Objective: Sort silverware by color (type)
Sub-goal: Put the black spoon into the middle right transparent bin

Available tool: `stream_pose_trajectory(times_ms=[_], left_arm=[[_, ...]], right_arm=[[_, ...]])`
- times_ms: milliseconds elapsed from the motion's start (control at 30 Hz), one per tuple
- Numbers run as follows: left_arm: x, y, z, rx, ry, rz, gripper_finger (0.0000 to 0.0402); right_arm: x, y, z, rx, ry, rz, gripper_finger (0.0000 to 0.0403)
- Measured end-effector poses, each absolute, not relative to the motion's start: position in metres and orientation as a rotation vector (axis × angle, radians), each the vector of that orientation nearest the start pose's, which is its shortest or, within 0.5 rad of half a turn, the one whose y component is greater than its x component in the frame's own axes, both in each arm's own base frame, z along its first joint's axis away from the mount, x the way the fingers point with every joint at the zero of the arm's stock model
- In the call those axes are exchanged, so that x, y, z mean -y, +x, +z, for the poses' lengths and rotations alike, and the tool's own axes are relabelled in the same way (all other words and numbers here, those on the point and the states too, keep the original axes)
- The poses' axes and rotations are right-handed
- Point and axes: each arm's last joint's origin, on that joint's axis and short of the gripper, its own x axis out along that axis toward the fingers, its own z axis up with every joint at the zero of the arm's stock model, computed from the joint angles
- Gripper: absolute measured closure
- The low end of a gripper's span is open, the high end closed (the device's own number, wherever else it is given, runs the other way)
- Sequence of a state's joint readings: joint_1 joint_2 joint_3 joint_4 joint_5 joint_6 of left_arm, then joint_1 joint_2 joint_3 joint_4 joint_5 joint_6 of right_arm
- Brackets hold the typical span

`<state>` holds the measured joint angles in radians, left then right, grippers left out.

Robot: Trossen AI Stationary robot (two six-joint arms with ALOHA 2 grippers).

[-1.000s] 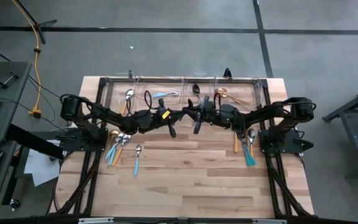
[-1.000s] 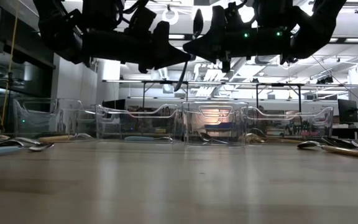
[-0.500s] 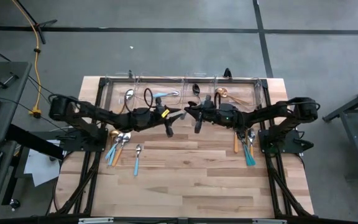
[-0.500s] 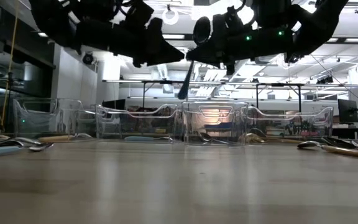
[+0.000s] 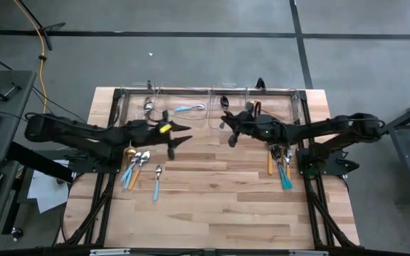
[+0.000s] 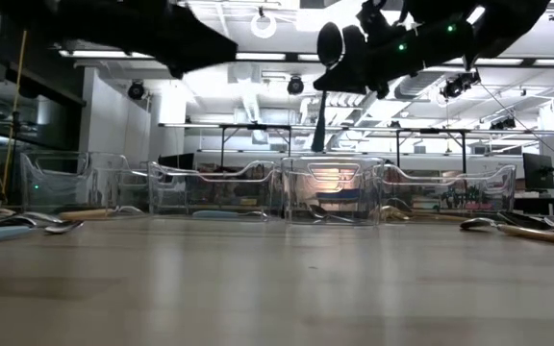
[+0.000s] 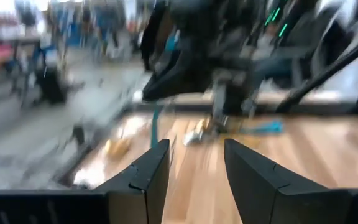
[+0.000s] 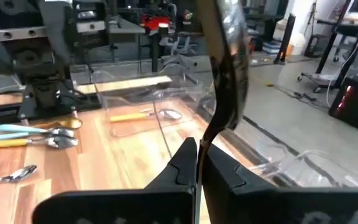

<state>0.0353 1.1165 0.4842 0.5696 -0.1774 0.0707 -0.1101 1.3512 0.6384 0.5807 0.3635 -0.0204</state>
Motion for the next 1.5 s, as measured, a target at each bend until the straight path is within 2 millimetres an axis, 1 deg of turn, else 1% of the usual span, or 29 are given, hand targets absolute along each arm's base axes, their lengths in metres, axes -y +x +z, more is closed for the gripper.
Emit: stream_pose_trajectory(times_ms=[133,233,300,467,533,733,867,1067,1500], left_arm=[[-0.012,0.208,0.23,0.119,0.075,0.18,0.0263],[-0.012,0.197,0.225,0.146,0.071,0.189,0.0263],[-0.012,0.194,0.225,0.16,0.068,0.189,0.0263],[-0.012,0.193,0.225,0.16,0.03,0.182,0.0263],[-0.012,0.193,0.225,0.154,0.03,0.182,0.0263],[-0.012,0.193,0.225,0.152,0.03,0.182,0.0263],[-0.012,0.193,0.225,0.149,0.047,0.184,0.0263],[-0.012,0.193,0.224,0.144,0.055,0.184,0.0263],[-0.012,0.193,0.224,0.144,0.056,0.184,0.0263]], right_arm=[[0.036,0.277,0.238,-0.124,-0.071,-0.45,0.0403],[0.032,0.278,0.238,-0.12,-0.085,-0.393,0.0403],[0.031,0.279,0.24,-0.106,-0.092,-0.333,0.0403],[0.027,0.281,0.248,-0.013,-0.095,-0.176,0.0403],[0.026,0.281,0.249,-0.001,-0.097,-0.144,0.0403],[0.032,0.28,0.24,-0.103,-0.114,-0.224,0.0403],[0.035,0.279,0.24,-0.103,-0.114,-0.235,0.0403],[0.034,0.279,0.237,-0.132,-0.133,-0.223,0.0403],[0.034,0.279,0.237,-0.128,-0.121,-0.223,0.0403]])
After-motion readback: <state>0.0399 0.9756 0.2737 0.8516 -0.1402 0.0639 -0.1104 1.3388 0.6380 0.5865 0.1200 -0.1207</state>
